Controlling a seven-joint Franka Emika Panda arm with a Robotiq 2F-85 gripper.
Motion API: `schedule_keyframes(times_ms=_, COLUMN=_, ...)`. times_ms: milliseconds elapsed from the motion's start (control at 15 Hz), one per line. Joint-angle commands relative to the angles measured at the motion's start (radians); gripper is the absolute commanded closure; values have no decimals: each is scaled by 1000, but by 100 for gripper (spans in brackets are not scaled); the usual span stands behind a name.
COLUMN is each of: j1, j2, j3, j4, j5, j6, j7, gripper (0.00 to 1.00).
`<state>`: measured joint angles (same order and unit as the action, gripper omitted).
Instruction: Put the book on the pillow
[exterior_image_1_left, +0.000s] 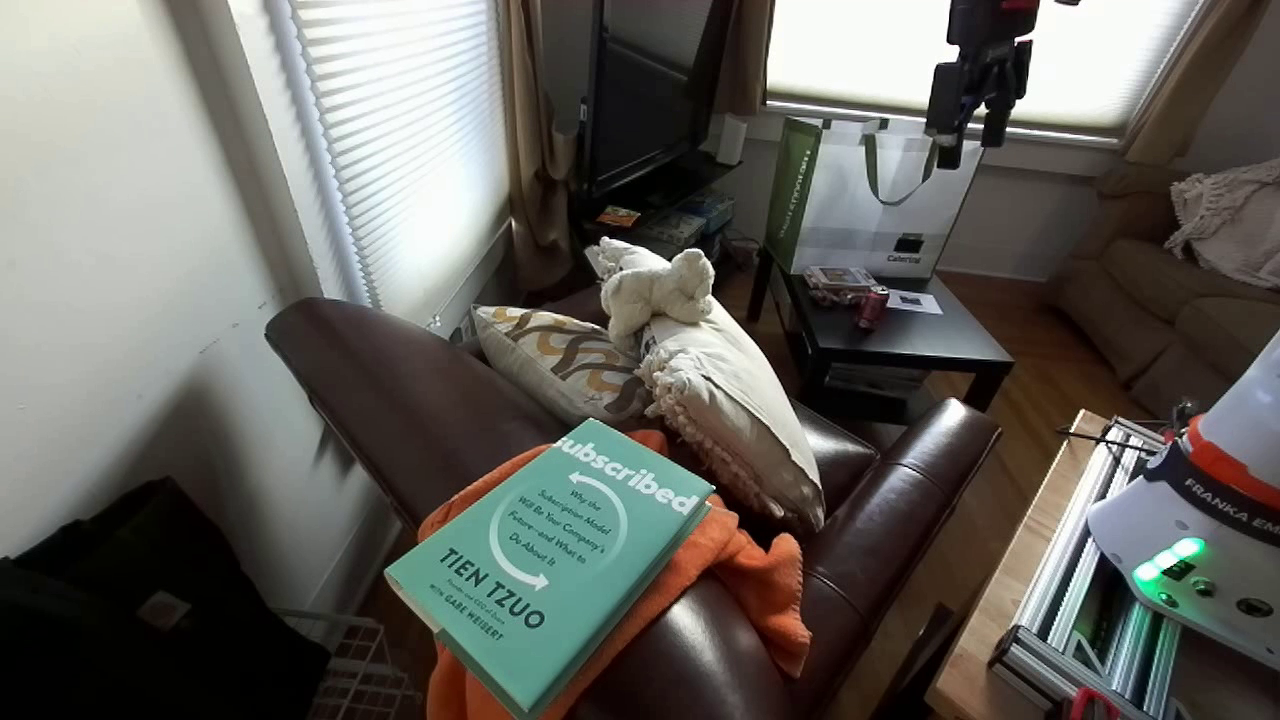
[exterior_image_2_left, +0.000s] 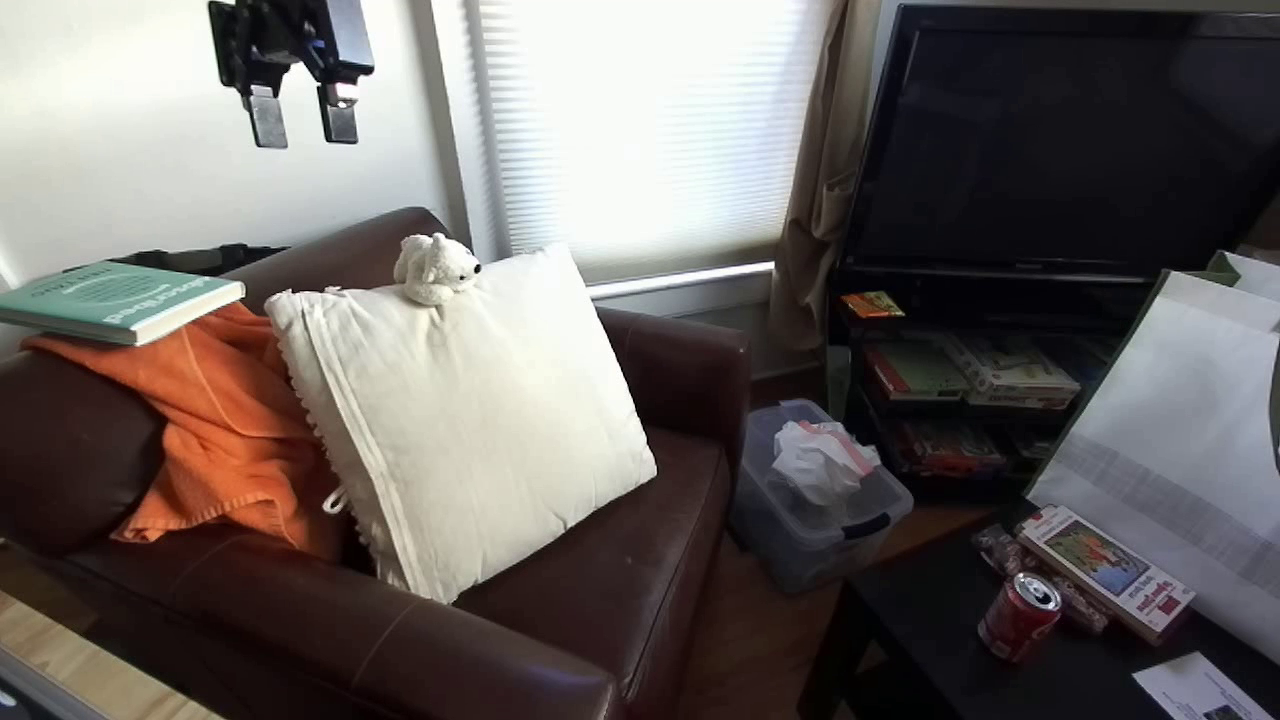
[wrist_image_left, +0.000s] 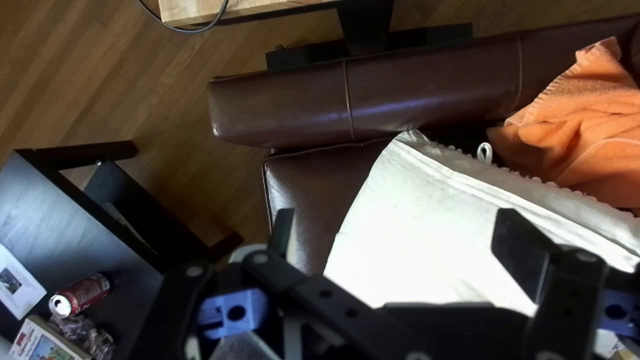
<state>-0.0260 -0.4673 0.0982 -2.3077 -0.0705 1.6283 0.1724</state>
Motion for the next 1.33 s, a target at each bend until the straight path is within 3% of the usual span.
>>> schedule_keyframes(times_ms=0, j1=13, j2=1, j3=-11, j4=2, j5=-4, j6=-2, j7=5, gripper=0)
schedule_keyframes(times_ms=467, j1=66, j2=39, j3=40, j4=55, j5=-26, j6=39, j7=-21, gripper=0)
schedule_keyframes(times_ms=800, j1=156, j2=154, j3=117, j4=170, j5=-46, j6=79, j7=-117, gripper=0)
schedule_keyframes(times_ms=933, j1=178, j2=208, j3=143, j4=218, j5=-74, j6=45, j7=-142, gripper=0)
schedule_keyframes(times_ms=1000, j1=173, j2=142, j3=122, j4=163, j5=-38, j6=71, j7=-107, gripper=0)
schedule_keyframes(times_ms=1267, j1=181, j2=162, j3=121, j4=177, j5=-41, j6=71, j7=-103, gripper=0)
